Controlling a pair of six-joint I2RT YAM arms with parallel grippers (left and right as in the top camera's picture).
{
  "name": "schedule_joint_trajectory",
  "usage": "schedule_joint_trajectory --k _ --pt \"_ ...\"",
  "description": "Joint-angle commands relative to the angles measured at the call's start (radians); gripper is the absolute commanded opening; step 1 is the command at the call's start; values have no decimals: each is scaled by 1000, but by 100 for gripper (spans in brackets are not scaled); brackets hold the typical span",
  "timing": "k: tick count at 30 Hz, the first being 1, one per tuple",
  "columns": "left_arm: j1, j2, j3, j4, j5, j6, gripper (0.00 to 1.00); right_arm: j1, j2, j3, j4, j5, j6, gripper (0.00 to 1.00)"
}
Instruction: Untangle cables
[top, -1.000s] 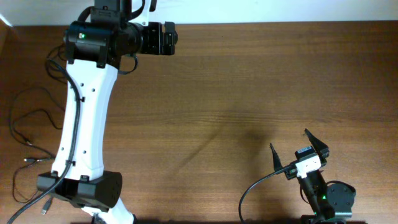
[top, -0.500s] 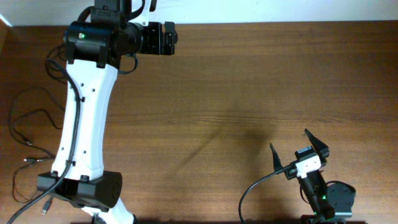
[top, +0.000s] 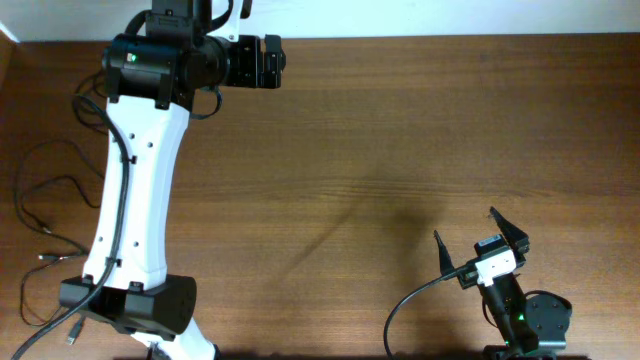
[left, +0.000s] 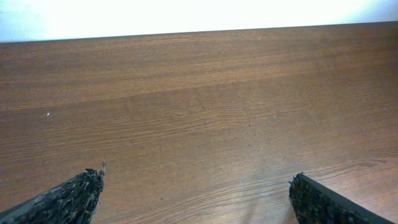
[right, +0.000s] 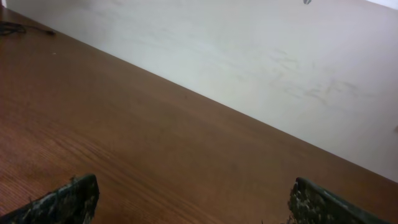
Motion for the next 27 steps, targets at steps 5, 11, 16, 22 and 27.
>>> schedule_joint_trajectory --k 5,11,16,22,27 --pt "19 -106 -37 0 -129 17 99 -6 -8 -9 2 5 10 99" --pt "89 -497 -743 514 -128 17 99 -6 -8 -9 2 5 11 99" --pt "130 -874 -1264 821 -128 116 99 -6 -8 -9 2 5 11 99" --pt "142 -1276 -1727 1044 -129 220 99 -6 -8 -9 2 5 11 99" --pt "174 -1579 -2028 1150 -189 225 99 -6 -8 -9 2 5 11 99"
